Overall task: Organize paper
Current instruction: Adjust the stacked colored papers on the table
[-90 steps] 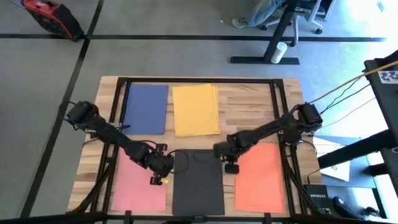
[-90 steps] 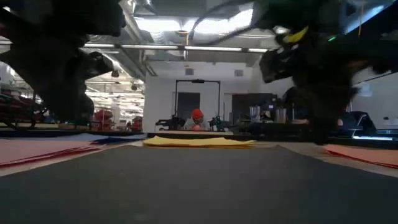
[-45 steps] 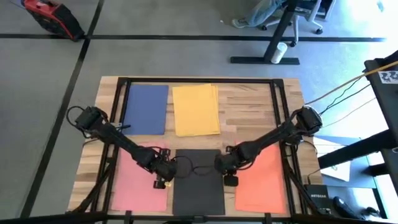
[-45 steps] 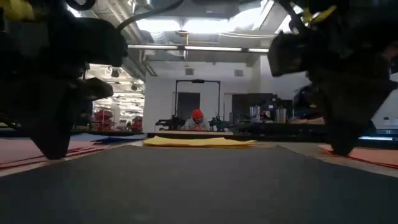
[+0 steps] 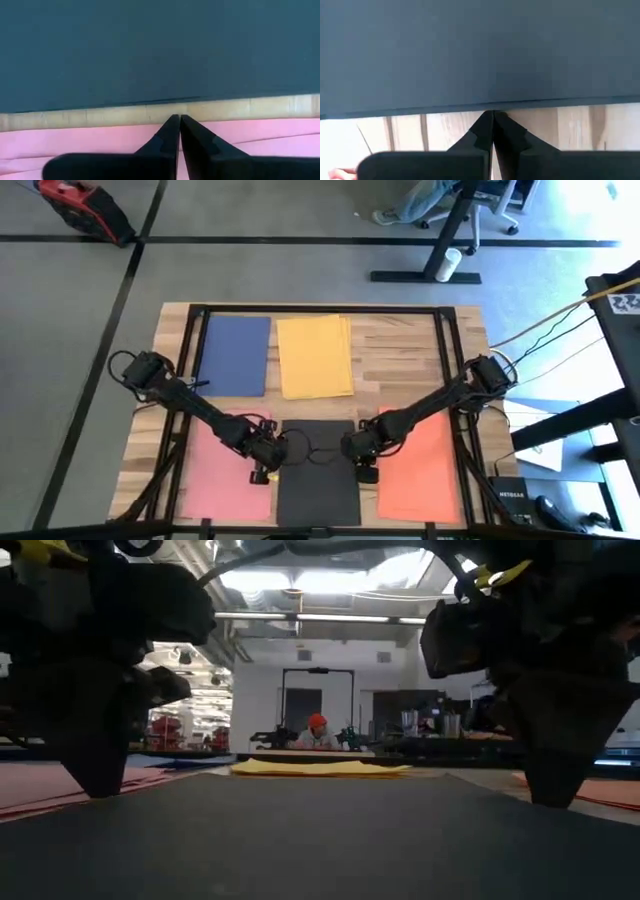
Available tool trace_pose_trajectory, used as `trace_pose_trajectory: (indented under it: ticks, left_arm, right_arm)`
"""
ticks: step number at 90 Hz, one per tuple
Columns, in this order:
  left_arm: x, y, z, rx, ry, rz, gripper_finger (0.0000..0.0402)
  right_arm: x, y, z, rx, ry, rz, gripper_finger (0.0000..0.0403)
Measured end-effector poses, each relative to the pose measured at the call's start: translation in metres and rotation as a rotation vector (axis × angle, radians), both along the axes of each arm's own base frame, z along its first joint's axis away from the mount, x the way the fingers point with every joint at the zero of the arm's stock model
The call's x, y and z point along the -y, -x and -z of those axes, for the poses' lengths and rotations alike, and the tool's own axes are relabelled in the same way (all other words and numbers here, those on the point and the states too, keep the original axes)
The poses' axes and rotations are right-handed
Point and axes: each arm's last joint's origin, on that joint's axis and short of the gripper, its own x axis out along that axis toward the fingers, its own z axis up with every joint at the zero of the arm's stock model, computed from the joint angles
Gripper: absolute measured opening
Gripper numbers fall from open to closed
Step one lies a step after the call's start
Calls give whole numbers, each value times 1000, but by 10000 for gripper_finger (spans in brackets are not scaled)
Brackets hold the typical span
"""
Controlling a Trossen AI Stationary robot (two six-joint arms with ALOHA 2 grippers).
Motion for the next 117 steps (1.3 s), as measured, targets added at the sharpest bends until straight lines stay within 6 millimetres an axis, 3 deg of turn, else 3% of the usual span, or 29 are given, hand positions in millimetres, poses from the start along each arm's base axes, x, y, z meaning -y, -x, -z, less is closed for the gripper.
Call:
trace_pose_trajectory:
  ticks: [68,95,117]
  left_arm:
    - [-2,9,0,-60,-41,-21,2]
    - [1,13,-28,-35,-60,-10,2]
    - [10,25,-32,-93,-87,6,1]
  right_arm:
    - [1,0,0,-1,23,-4,0]
    - [3,3,-7,11,53,7,0]
    - [6,7,-14,5,74,12,0]
